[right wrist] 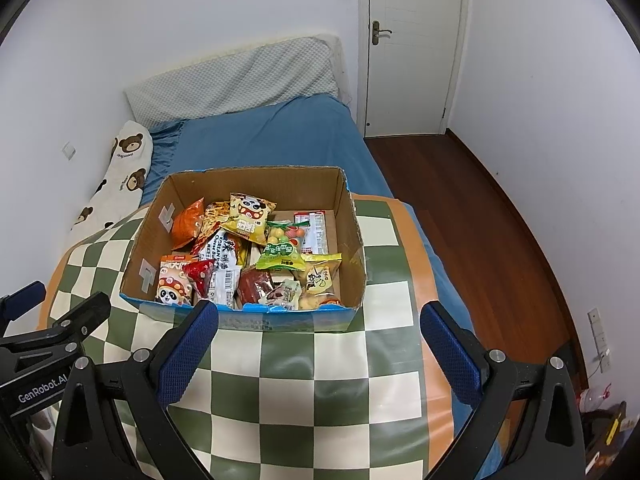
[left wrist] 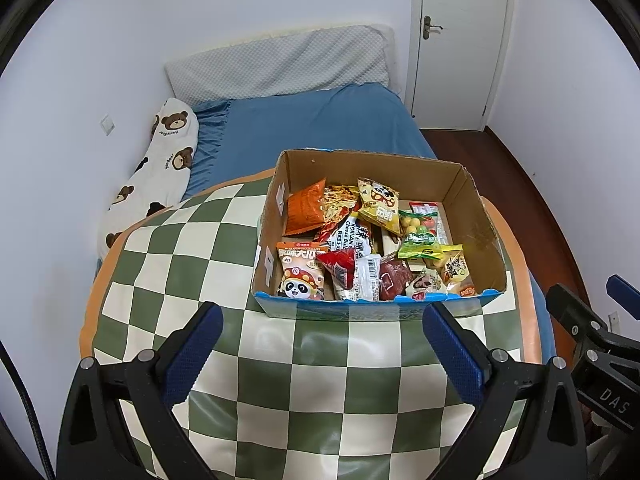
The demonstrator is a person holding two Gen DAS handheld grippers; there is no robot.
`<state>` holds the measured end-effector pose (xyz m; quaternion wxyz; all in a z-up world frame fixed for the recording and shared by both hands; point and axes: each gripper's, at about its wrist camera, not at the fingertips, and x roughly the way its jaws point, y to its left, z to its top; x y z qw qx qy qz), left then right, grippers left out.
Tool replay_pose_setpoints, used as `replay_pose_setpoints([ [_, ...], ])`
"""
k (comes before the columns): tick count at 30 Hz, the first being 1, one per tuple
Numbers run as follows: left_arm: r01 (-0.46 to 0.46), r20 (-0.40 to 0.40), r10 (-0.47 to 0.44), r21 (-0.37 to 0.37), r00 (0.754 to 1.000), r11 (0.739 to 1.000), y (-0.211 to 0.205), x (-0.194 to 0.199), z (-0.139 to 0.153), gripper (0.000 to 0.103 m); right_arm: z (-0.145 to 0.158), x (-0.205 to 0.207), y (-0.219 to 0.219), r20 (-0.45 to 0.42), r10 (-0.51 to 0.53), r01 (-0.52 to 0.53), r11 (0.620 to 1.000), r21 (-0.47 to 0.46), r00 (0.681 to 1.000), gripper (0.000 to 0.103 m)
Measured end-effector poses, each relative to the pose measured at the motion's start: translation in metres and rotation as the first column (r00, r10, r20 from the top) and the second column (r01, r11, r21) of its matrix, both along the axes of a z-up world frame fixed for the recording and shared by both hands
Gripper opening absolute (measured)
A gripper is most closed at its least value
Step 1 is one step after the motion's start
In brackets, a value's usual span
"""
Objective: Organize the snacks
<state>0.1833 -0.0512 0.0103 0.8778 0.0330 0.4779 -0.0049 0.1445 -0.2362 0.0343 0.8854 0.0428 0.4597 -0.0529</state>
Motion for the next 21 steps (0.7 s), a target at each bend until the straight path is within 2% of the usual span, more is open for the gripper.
replay_pose_setpoints([
  [21, 0.007, 0.005, -0.007, -0.002, 1.000, 1.000, -0.0010, -0.0029, 0.0036, 0.102, 0.0044, -0.0050, -0.0008, 0.009, 0.003, -0.003, 1.000, 0.001, 1.000, 0.103],
])
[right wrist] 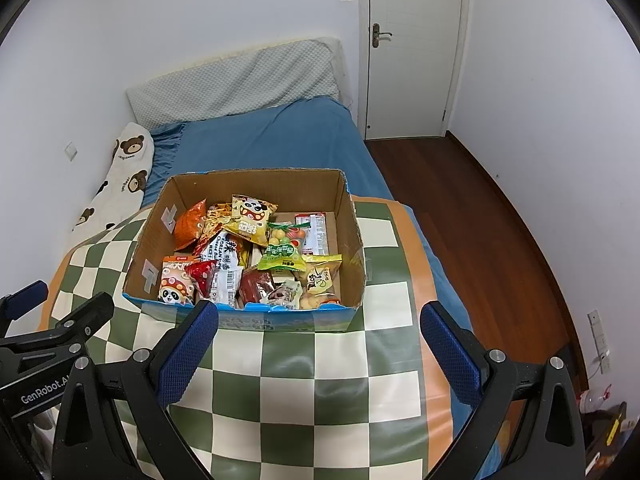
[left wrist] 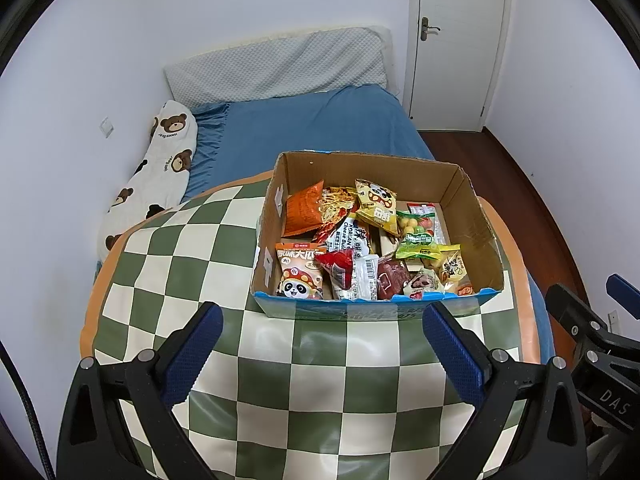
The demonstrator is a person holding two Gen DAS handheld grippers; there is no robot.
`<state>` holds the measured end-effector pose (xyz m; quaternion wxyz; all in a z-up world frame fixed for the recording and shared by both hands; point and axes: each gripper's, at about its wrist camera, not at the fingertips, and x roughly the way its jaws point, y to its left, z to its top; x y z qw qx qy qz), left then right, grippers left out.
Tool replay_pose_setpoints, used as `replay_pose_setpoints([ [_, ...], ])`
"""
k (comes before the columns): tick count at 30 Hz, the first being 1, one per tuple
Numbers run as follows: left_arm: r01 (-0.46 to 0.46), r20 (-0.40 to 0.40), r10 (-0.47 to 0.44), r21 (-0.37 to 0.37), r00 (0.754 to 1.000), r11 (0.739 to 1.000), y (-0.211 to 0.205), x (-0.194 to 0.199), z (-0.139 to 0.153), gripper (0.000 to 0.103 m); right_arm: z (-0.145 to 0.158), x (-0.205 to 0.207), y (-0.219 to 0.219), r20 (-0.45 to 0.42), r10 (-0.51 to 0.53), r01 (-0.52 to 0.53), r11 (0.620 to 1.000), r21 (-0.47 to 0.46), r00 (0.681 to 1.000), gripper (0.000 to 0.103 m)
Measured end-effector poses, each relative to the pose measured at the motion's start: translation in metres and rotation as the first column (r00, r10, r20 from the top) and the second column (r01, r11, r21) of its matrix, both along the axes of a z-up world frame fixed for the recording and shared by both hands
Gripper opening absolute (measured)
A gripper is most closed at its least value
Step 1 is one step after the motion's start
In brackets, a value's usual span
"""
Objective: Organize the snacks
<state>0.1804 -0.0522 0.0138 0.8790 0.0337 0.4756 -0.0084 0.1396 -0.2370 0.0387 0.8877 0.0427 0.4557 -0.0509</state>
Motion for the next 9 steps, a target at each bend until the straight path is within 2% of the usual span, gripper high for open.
replay_pose_setpoints([
  [9, 0.000, 0.010, 0.000, -0.001, 1.000, 1.000, -0.0002, 0.0011, 0.0017, 0.102, -0.0014, -0.0005, -0.0008, 0.000, 0.000, 0.000, 1.000, -0.002, 1.000, 0.103],
])
